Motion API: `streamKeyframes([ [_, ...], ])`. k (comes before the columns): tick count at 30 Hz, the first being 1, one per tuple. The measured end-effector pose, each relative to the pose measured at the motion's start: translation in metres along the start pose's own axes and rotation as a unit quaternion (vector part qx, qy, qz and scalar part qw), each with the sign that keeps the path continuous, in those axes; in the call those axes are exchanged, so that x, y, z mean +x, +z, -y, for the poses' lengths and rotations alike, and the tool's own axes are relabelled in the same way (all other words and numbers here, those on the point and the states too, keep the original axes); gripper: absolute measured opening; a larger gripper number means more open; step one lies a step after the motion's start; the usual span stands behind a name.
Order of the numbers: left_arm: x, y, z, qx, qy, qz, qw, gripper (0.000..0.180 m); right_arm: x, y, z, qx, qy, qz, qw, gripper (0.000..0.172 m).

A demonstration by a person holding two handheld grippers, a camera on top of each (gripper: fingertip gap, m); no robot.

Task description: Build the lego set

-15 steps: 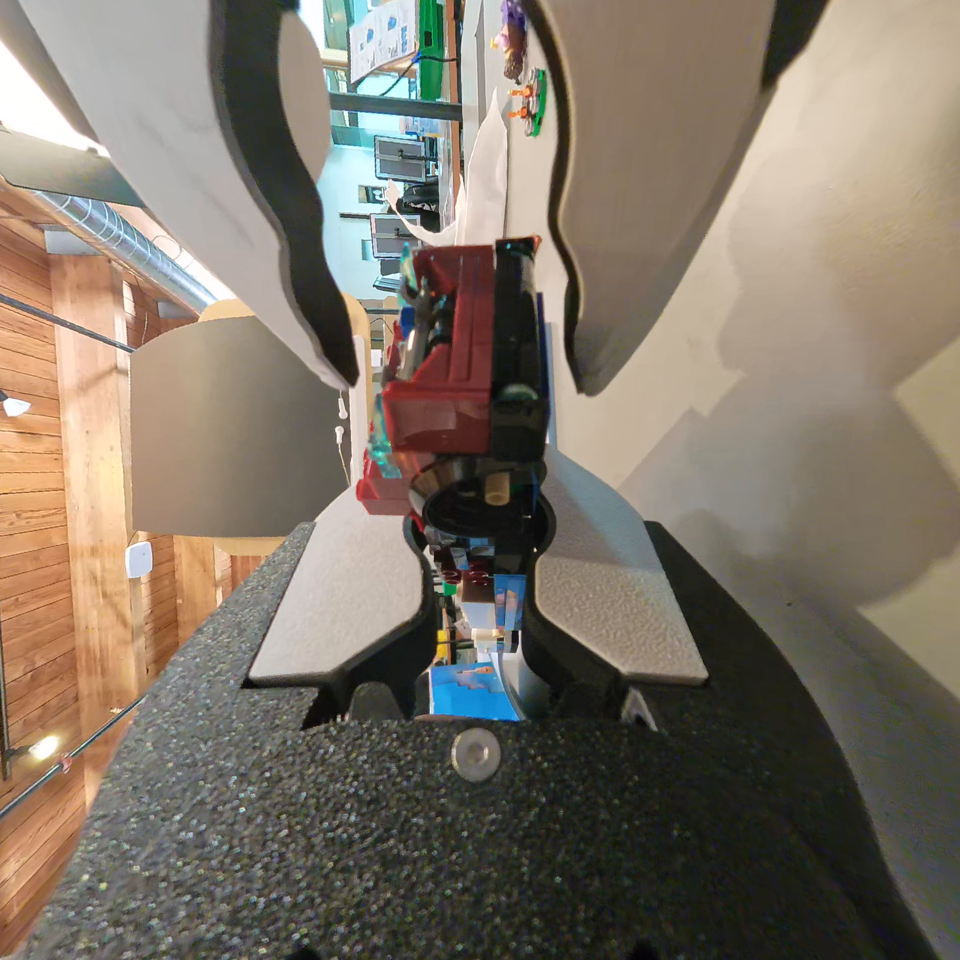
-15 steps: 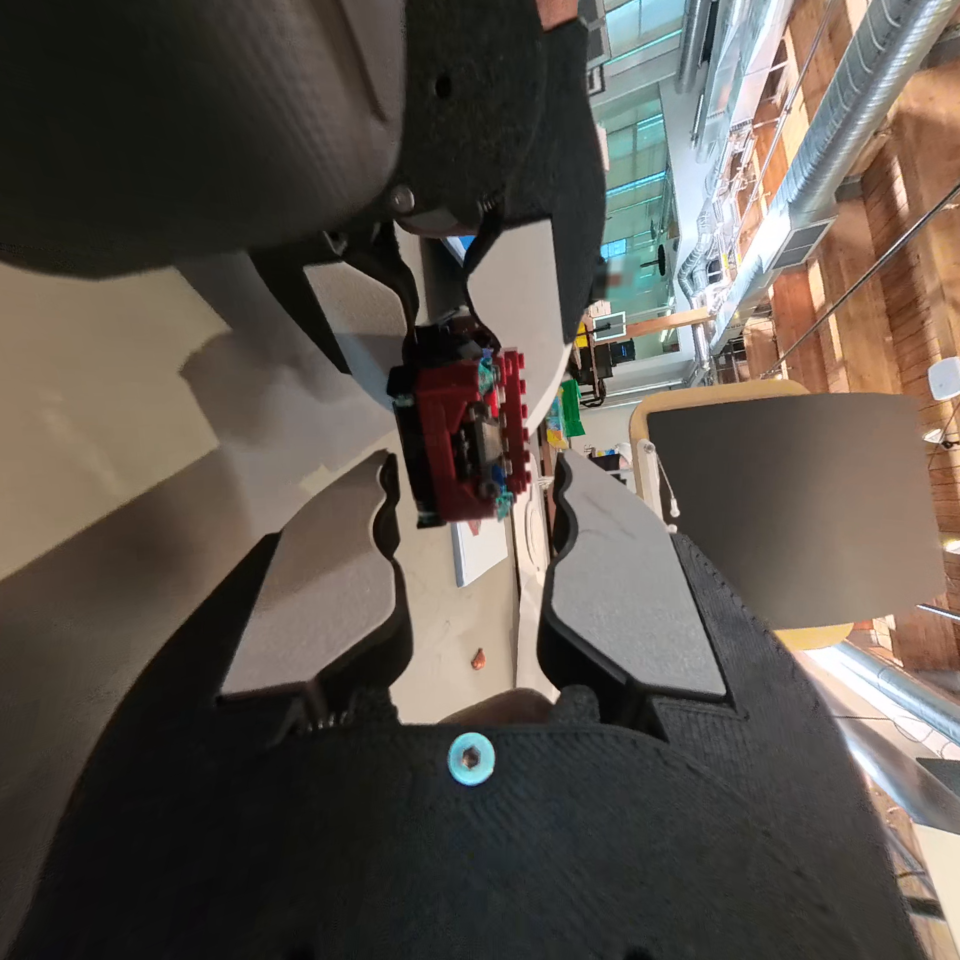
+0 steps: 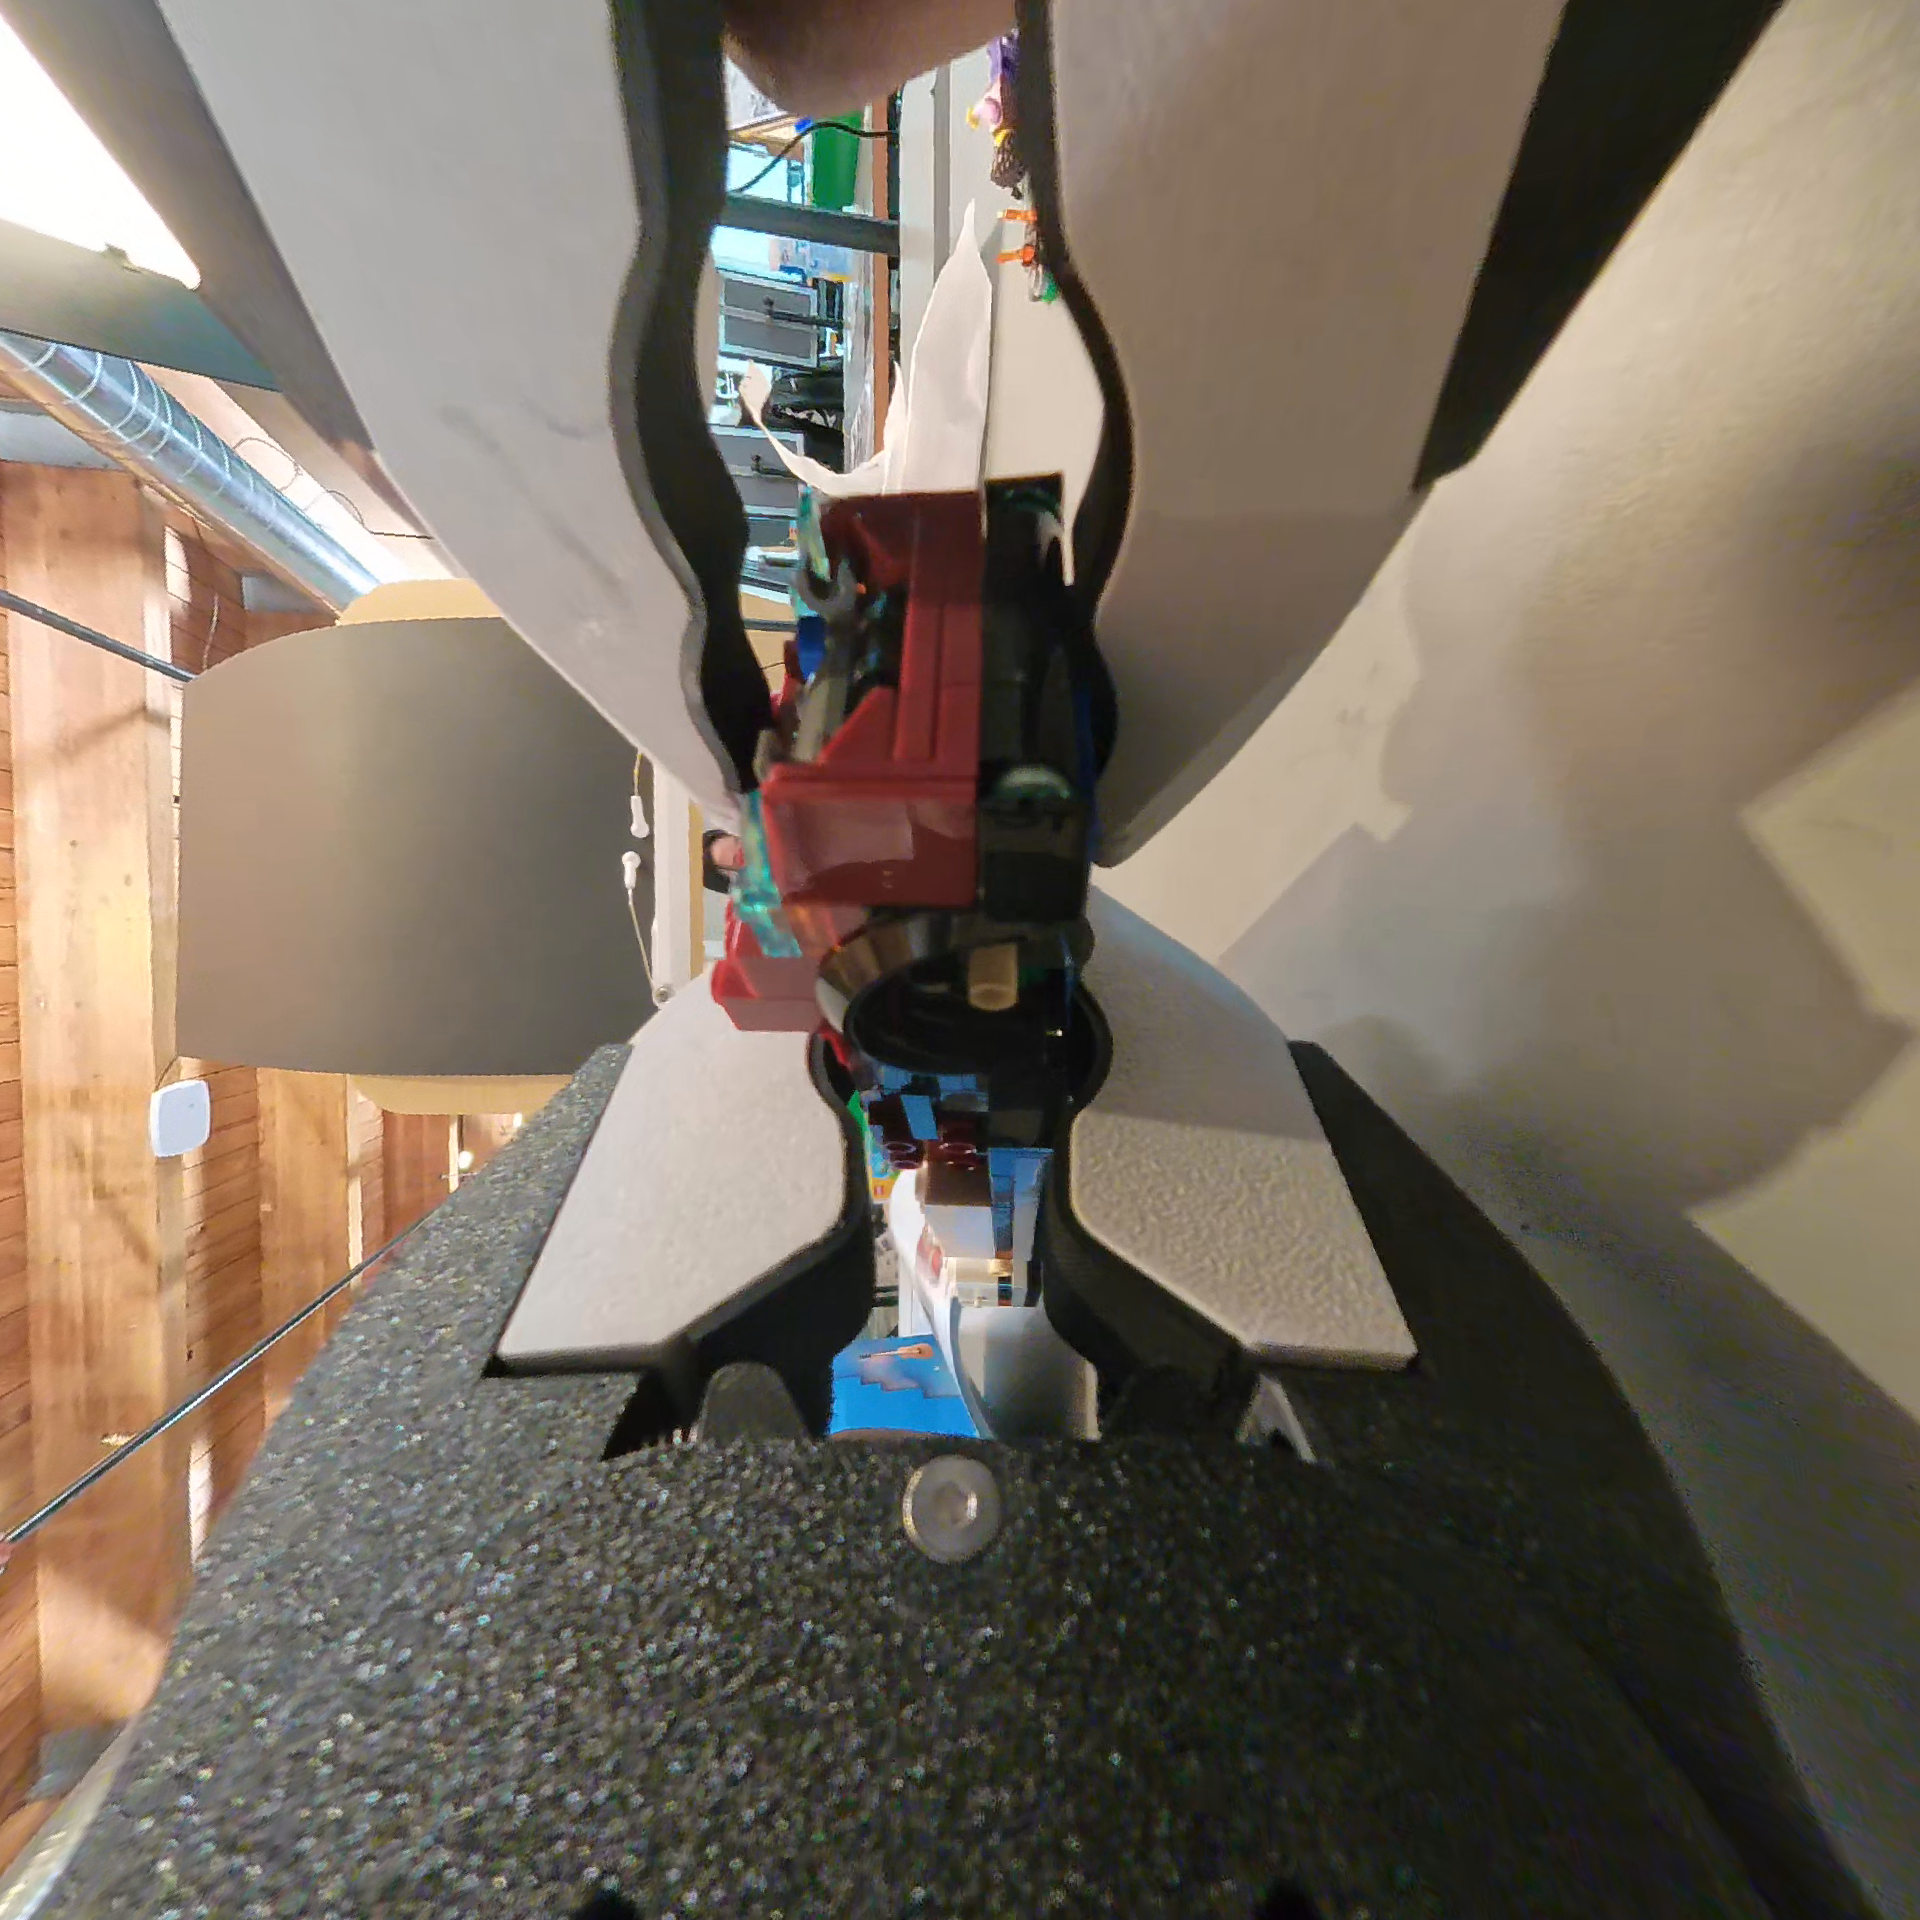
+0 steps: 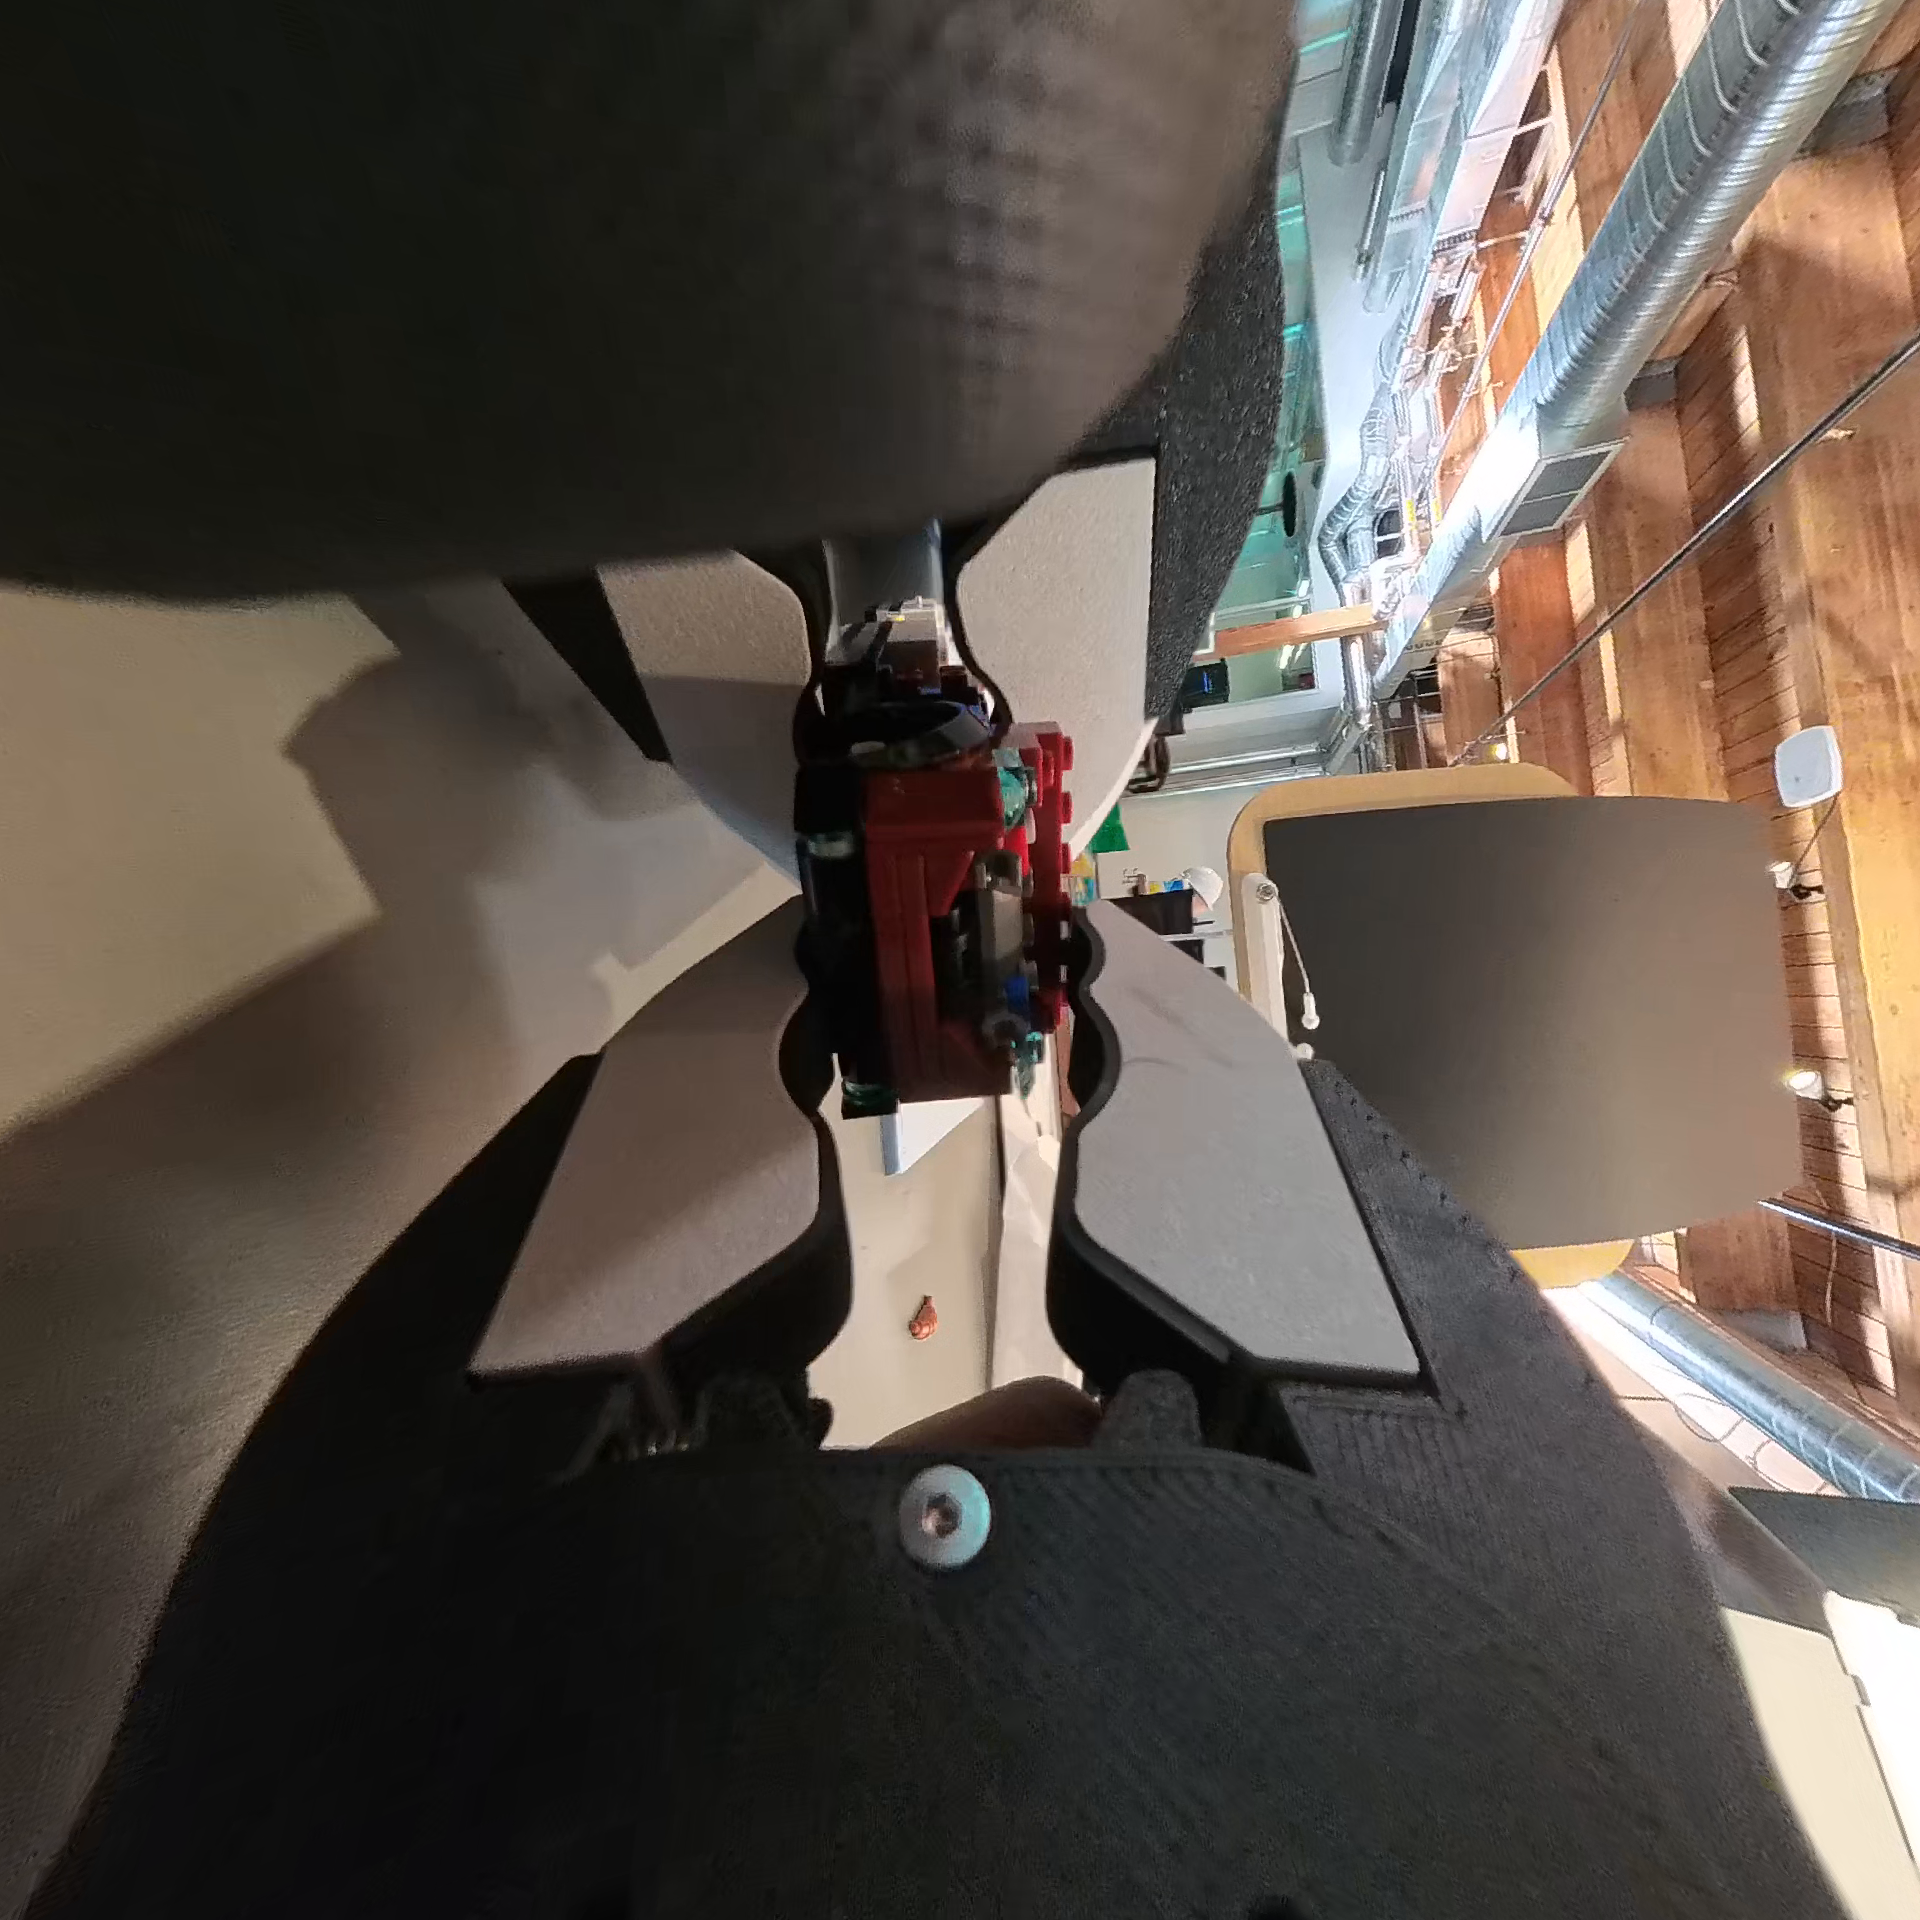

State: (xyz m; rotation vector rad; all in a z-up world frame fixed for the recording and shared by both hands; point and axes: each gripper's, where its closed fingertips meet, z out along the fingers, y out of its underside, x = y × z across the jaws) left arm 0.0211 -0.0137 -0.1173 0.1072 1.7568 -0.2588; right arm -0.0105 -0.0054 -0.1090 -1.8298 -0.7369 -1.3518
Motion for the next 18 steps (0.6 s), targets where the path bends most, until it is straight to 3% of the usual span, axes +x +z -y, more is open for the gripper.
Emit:
streamKeyframes([
  [7, 0.0, 0.0, 0.0, -0.004, 0.011, 0.0, 1.0, 0.035, -0.003, -0.006, 0.014, 0.025, 0.002, 0.0, 1.0, 0.048],
  [18, 0.005, -0.002, 0.002, -0.002, 0.019, 0.0, 1.0, 0.035, -0.009, -0.007, 0.018, 0.032, -0.013, 0.004, 0.999, 0.042],
])
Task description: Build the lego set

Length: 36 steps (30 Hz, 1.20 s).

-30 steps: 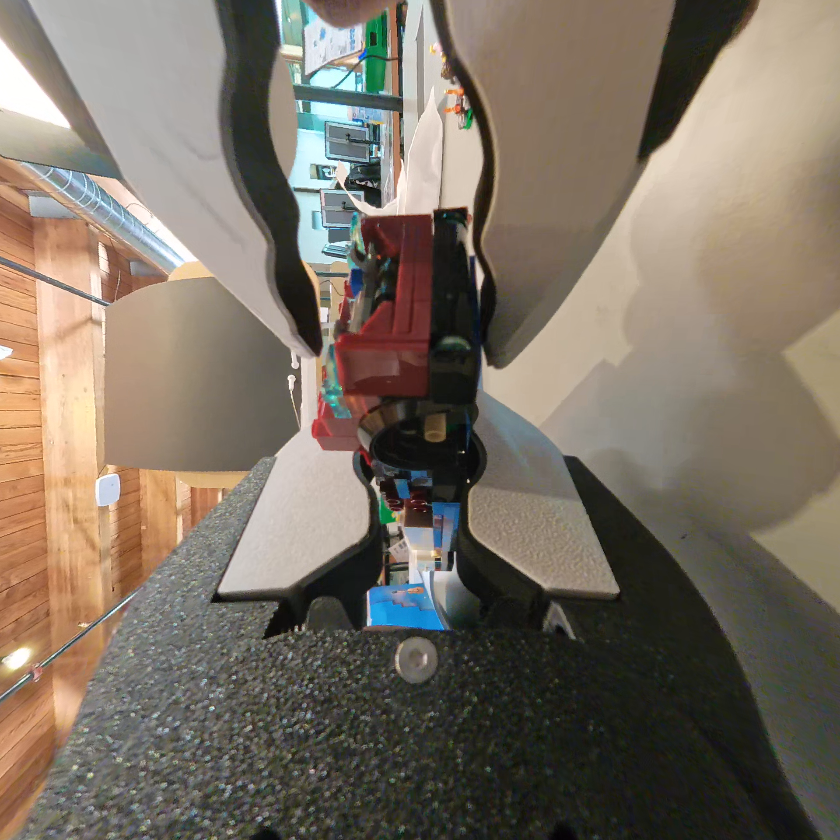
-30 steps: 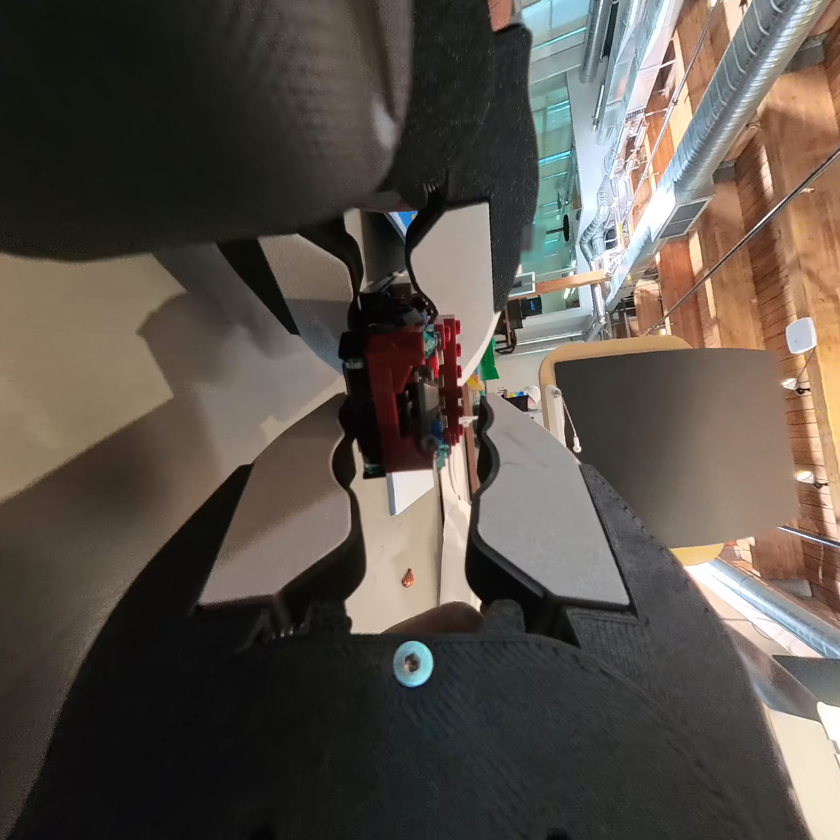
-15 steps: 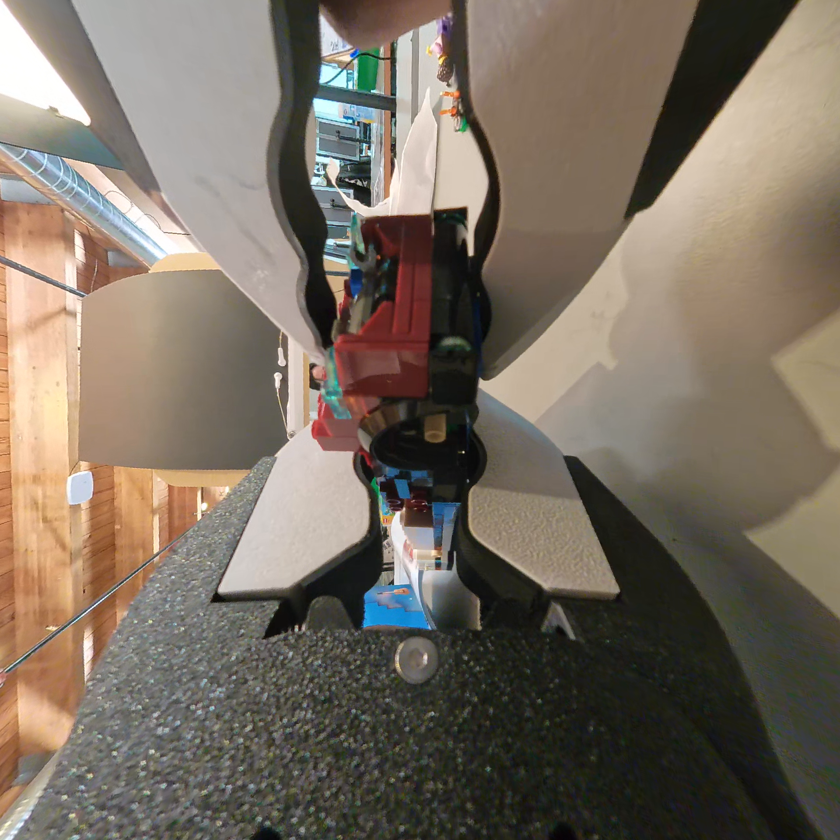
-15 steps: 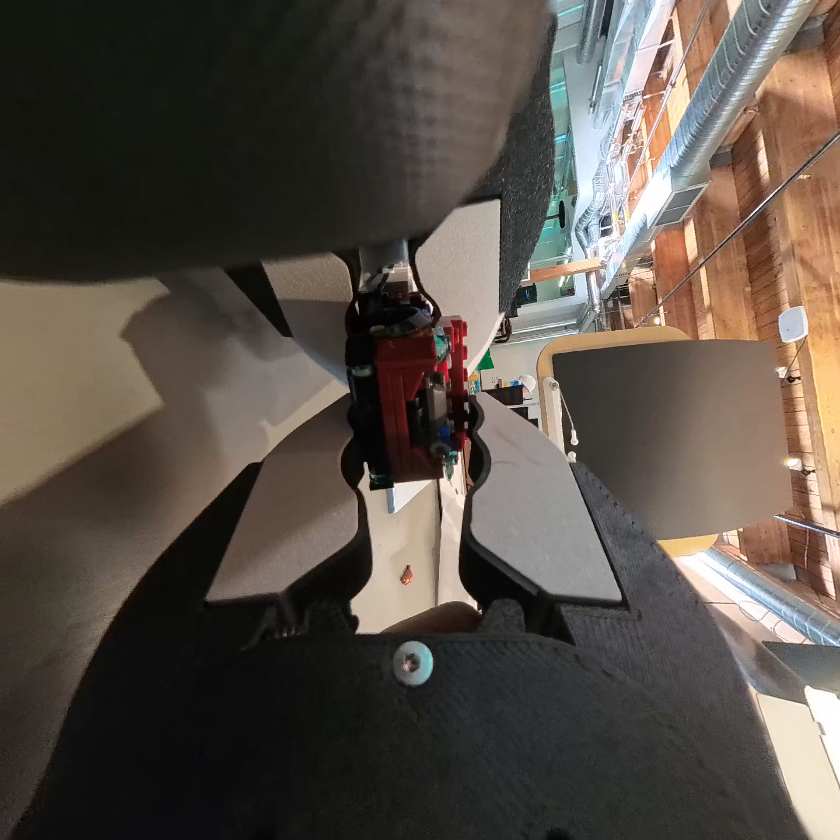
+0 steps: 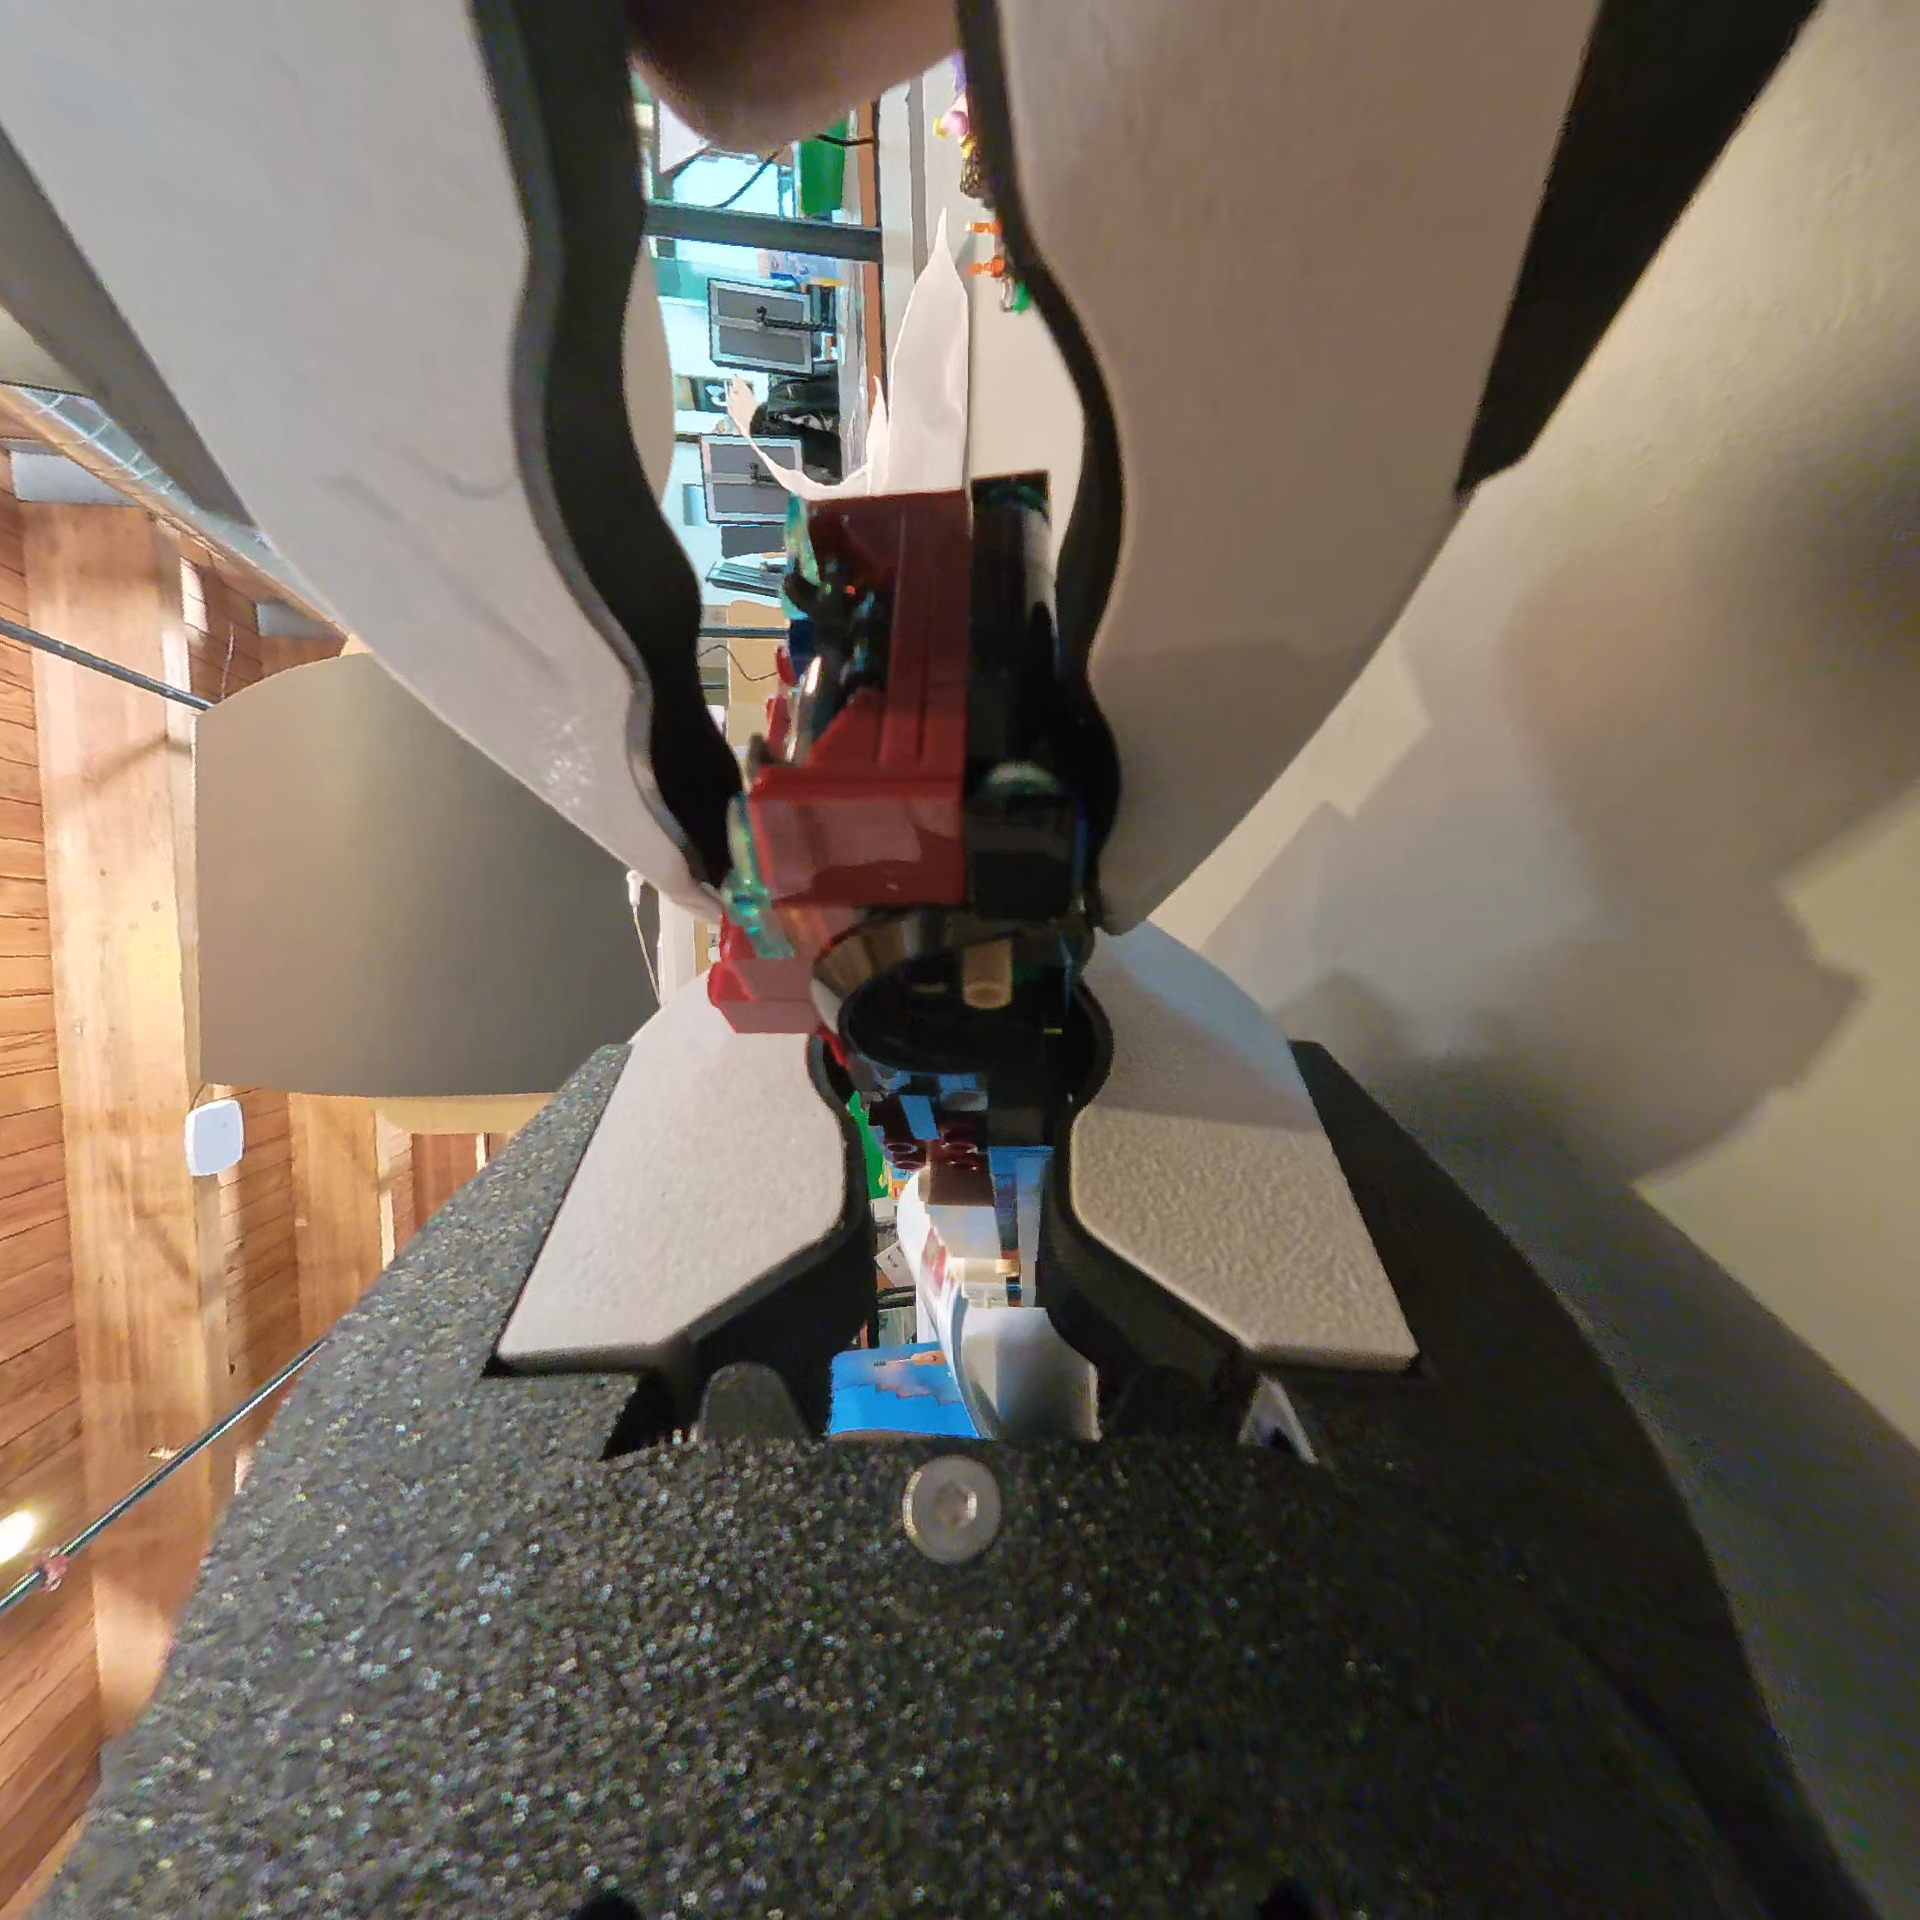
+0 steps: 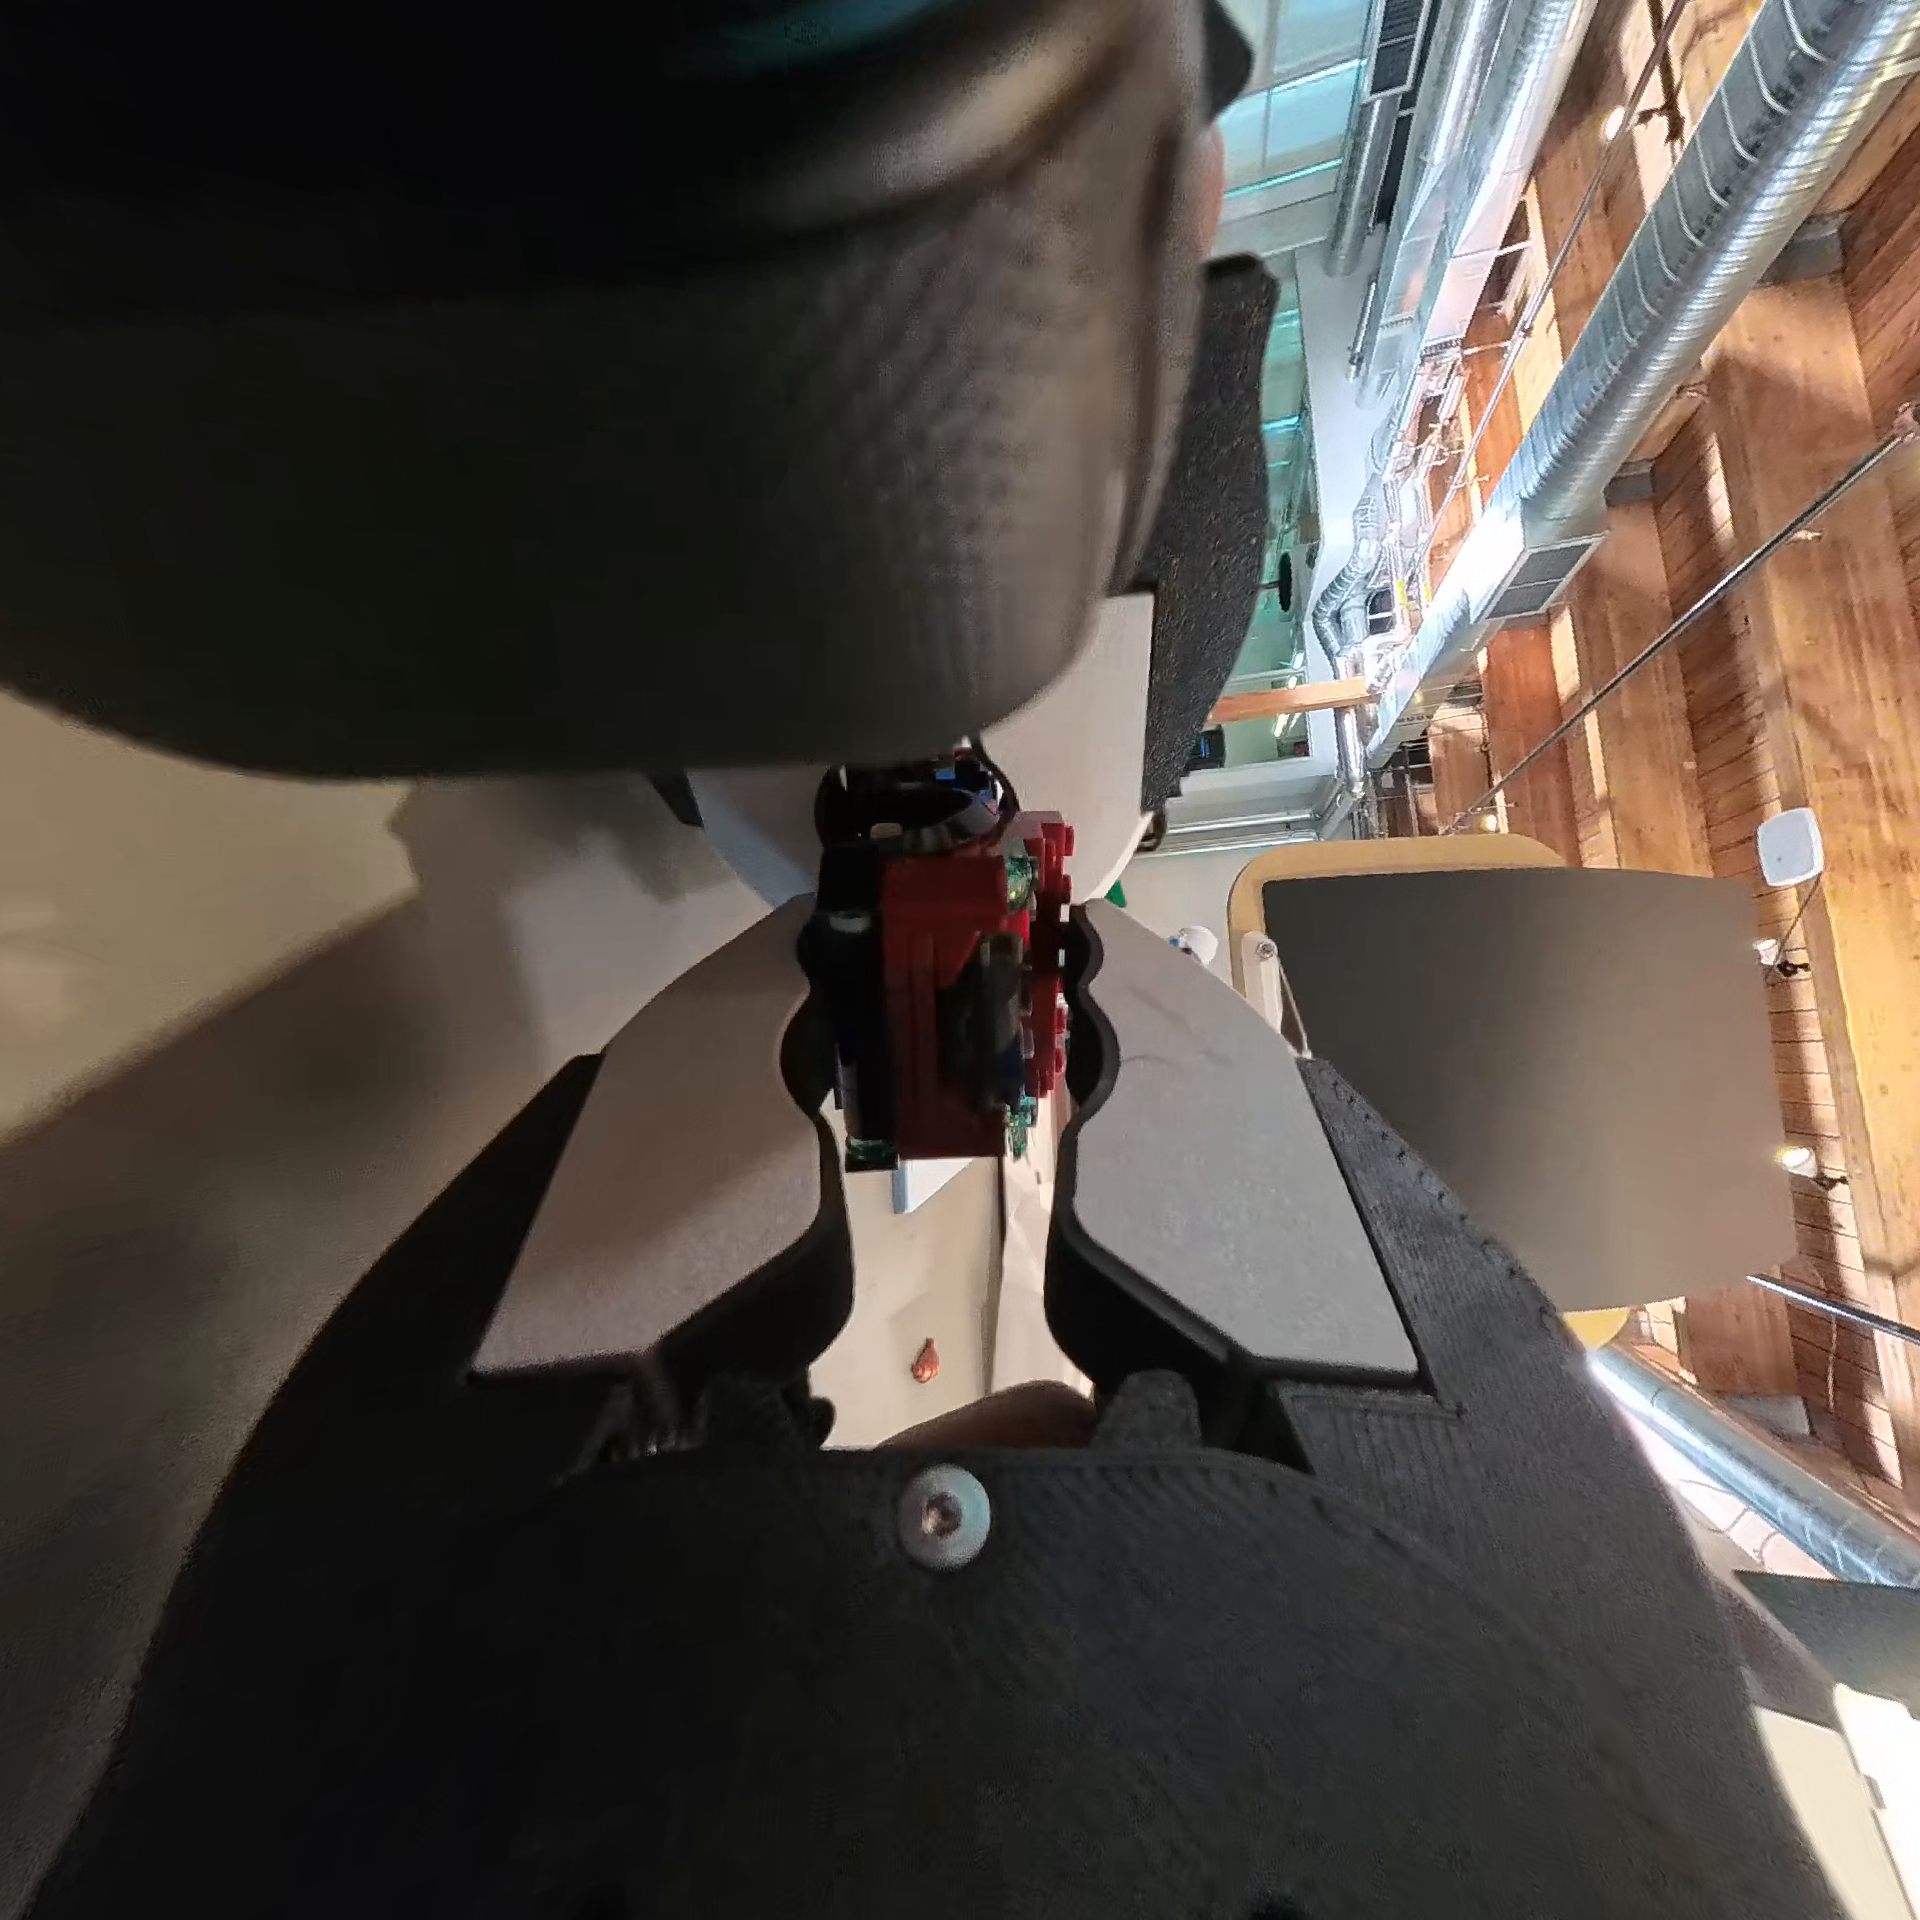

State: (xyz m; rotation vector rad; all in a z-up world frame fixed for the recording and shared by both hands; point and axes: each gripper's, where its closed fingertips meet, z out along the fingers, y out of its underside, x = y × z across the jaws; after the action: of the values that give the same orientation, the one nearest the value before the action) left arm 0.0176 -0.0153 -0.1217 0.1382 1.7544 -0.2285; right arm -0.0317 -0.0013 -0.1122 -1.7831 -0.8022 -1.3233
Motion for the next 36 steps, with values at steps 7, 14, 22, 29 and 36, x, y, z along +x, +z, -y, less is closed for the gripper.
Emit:
streamKeyframes([
  [7, 0.005, 0.002, -0.007, -0.045, 0.017, -0.01, 0.999, 0.035, 0.004, -0.018, -0.01, -0.01, 0.038, -0.005, 0.999, 0.063],
  [14, 0.025, 0.006, -0.027, -0.136, 0.088, -0.067, 0.984, 0.037, -0.005, -0.044, -0.047, -0.031, 0.063, 0.023, 0.997, 0.062],
  [22, 0.024, -0.008, -0.028, -0.181, 0.072, -0.154, 0.969, 0.059, -0.023, -0.057, -0.083, -0.06, 0.126, 0.103, 0.985, 0.059],
  [29, 0.028, -0.04, -0.037, -0.192, 0.011, -0.245, 0.95, 0.079, -0.023, -0.061, -0.093, -0.073, 0.183, 0.124, 0.972, 0.055],
  [36, 0.036, -0.068, -0.047, -0.209, -0.01, -0.302, 0.93, 0.081, -0.026, -0.064, -0.09, -0.082, 0.177, 0.119, 0.974, 0.055],
])
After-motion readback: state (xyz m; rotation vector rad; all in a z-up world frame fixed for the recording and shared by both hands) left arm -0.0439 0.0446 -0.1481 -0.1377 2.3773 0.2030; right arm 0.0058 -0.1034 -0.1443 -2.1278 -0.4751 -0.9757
